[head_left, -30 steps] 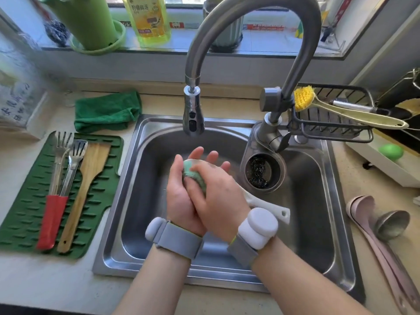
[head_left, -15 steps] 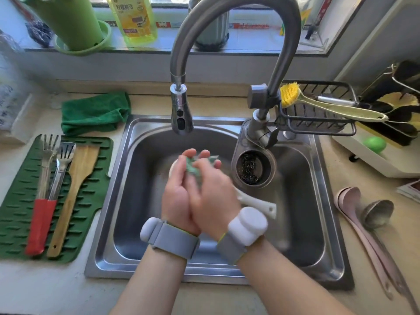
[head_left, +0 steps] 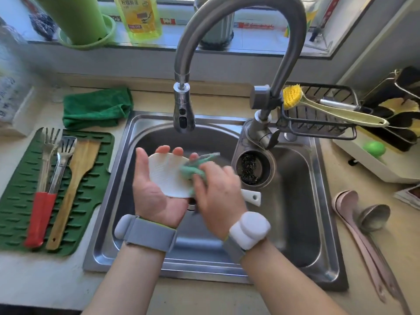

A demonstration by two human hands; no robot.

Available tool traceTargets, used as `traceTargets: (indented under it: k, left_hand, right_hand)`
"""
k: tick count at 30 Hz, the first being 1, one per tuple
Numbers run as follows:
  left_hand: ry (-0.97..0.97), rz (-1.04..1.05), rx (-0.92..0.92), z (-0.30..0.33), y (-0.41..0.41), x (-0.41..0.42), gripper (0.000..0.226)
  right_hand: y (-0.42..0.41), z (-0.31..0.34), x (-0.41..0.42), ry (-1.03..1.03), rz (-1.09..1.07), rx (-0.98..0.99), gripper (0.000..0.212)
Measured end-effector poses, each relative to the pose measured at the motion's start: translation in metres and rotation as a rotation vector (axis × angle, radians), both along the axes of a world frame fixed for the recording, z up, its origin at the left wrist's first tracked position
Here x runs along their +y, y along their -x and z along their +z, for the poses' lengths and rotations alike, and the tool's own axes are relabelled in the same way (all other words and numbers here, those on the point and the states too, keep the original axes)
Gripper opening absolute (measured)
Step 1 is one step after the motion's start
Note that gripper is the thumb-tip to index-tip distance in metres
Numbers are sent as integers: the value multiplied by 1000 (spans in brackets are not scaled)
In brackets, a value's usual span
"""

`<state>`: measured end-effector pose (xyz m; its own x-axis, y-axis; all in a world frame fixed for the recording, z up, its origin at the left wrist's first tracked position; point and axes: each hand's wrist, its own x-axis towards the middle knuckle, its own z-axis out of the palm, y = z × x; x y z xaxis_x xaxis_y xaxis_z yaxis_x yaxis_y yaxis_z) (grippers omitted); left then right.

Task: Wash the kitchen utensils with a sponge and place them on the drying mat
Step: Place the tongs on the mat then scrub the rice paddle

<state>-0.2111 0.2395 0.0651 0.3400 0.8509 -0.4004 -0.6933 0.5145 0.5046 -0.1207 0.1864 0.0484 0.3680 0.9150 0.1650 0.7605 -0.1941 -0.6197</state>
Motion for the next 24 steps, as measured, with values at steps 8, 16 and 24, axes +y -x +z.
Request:
traceTargets:
  k: [8,16,24]
  left_hand:
    - [33,17,30,-6,-2,3,30]
    - [13,19,3,-1,4,7,30]
    - [20,60,-12,1,0,8,29]
  right_hand:
    - [7,-15,-5,46,-65,22,26]
    - [-86,-48,-42,190,-405,250,18]
    - [-68,-42,-44,117,-379,248,19]
